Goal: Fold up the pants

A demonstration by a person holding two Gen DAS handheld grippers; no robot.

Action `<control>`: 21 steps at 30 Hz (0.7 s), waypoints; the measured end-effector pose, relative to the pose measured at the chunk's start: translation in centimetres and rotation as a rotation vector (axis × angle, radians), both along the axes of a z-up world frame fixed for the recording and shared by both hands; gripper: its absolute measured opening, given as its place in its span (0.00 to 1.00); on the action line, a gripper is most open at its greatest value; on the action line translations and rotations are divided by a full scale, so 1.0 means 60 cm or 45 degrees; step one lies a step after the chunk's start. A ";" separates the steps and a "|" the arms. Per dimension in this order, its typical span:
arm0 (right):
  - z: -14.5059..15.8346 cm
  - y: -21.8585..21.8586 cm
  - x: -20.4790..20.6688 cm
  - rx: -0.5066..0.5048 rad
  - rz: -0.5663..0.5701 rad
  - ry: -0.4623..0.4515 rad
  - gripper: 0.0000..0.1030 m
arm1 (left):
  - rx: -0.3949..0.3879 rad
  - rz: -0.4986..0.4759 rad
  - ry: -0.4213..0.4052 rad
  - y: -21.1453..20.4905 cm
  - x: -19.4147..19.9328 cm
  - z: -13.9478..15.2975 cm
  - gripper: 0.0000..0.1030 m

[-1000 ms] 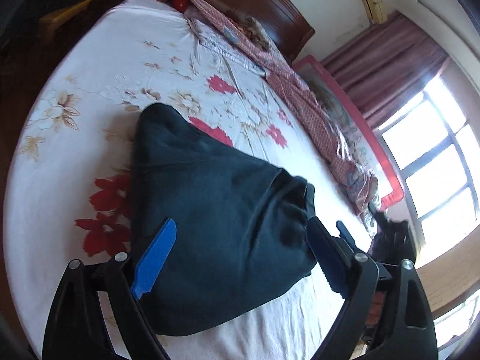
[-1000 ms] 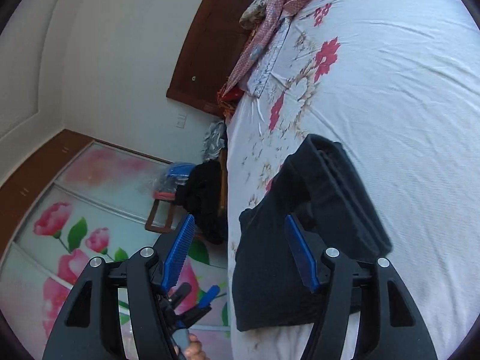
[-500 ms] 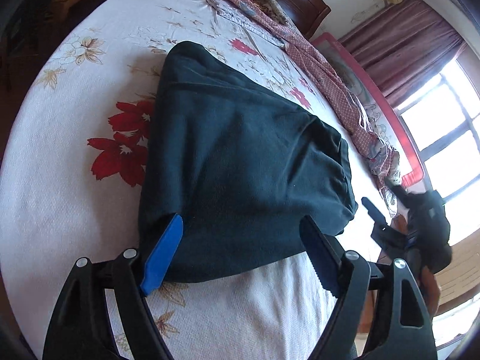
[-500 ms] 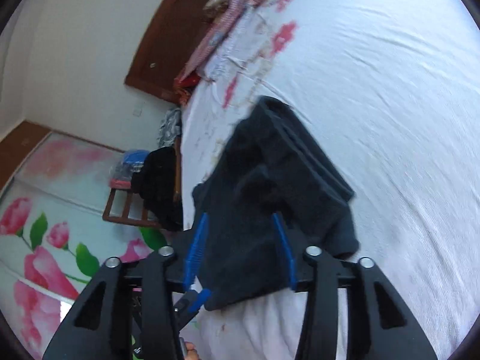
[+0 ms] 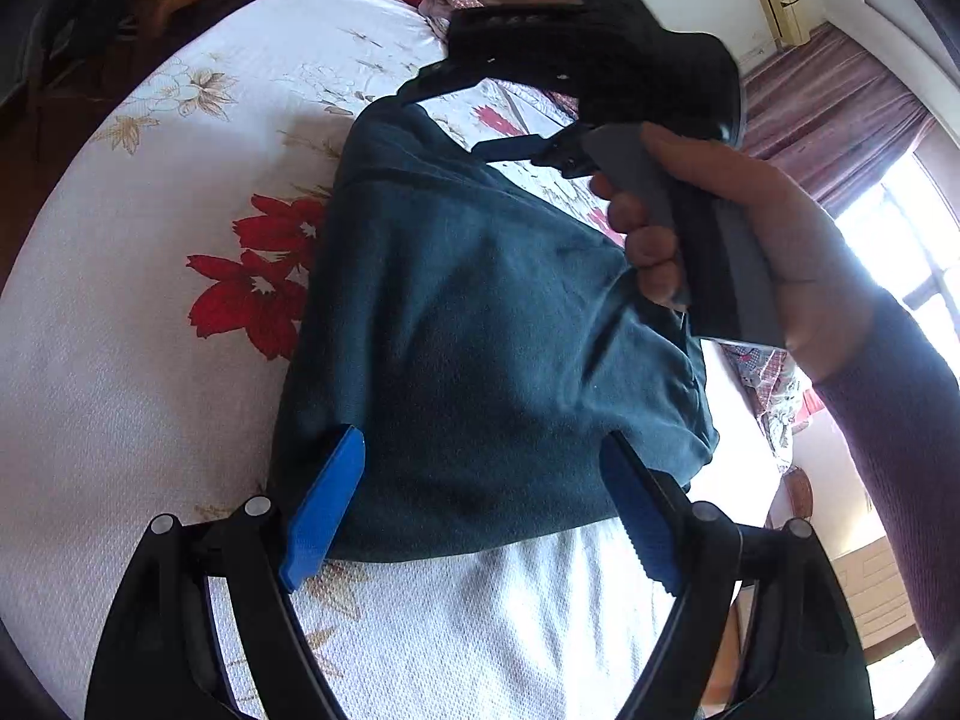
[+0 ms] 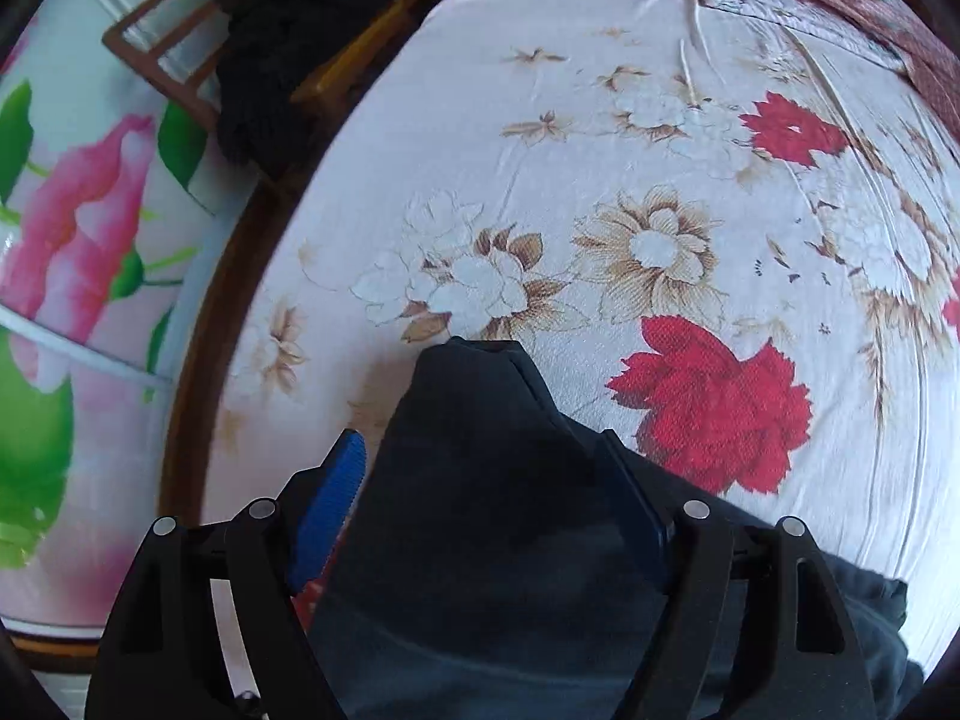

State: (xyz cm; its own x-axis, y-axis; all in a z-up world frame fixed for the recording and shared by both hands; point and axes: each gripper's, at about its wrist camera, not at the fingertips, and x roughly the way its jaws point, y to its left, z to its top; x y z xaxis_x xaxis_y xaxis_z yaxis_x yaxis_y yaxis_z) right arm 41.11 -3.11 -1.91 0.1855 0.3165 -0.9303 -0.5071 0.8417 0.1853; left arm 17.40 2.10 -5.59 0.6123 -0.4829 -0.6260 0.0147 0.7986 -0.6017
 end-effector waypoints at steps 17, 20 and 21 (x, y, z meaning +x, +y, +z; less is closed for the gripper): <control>0.150 -0.168 -0.098 0.404 -0.279 -0.263 0.55 | -0.002 0.068 -0.012 0.015 -0.029 0.034 0.83; 0.161 -0.310 -0.188 0.635 -0.489 -0.232 0.58 | 0.055 0.046 -0.110 0.009 -0.039 0.074 0.90; 0.147 -0.351 -0.219 0.688 -0.571 -0.204 0.58 | 0.066 0.001 -0.150 0.000 -0.038 0.084 0.91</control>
State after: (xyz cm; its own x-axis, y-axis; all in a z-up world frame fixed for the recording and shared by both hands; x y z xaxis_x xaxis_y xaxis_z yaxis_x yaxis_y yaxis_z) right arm 27.98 -24.19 6.92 0.5266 0.5863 -0.6156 -0.1896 0.7869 0.5873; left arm 15.13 2.12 -0.55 0.6835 -0.4511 -0.5739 0.0824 0.8288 -0.5534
